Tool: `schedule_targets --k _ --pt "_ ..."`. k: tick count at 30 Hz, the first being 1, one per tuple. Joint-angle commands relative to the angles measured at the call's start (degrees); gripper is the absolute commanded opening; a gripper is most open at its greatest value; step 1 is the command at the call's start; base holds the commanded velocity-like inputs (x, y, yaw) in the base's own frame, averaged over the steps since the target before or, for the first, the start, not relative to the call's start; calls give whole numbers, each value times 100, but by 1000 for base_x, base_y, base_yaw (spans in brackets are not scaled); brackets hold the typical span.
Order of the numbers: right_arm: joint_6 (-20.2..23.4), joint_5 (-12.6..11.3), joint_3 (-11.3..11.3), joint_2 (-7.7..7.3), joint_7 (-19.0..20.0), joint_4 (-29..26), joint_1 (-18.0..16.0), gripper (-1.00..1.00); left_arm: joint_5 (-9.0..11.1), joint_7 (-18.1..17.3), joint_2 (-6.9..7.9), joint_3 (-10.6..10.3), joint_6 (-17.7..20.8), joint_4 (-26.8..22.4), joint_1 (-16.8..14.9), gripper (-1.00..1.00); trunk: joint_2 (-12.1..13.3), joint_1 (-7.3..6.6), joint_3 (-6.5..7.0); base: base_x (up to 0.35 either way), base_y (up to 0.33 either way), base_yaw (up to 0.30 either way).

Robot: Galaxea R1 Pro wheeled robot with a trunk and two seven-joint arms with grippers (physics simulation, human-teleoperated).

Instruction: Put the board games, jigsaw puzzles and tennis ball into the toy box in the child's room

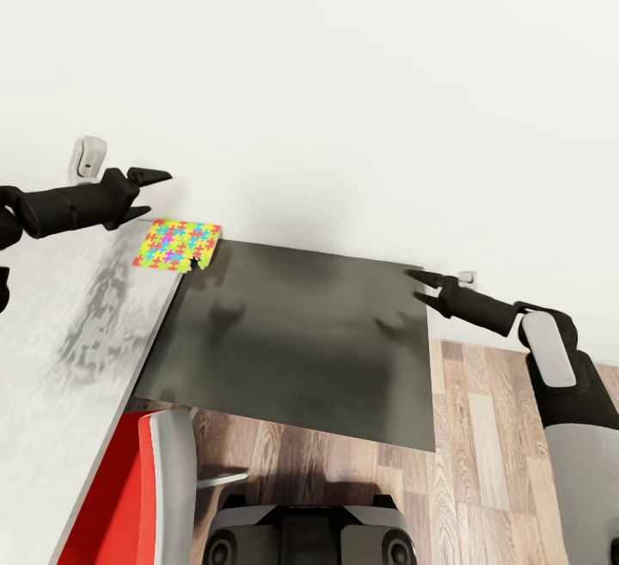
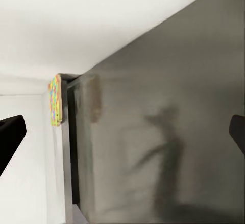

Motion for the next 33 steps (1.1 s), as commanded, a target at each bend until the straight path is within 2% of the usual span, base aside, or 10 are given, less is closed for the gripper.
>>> schedule_targets --k 1,6,15,24,33 --pt "23 58 -9 3 57 1 -5 100 58 60 3 -5 -7 -4 -6 100 -10 3 -7 0 0 0" --pt "23 42 -9 125 -16 1 -29 100 83 135 -112 -5 -15 -42 14 100 -10 3 -7 0 0 0" --pt "23 19 -8 199 -46 10 -78 100 107 203 -177 -3 -19 -57 30 100 -10 3 -7 0 0 0" --pt "23 -136 -10 193 7 51 -93 100 112 217 -199 0 -20 -59 27 100 -10 3 -7 0 0 6" --pt "23 -336 -17 87 445 165 -118 100 117 221 -286 0 -21 -59 9 100 -10 3 3 0 0 155"
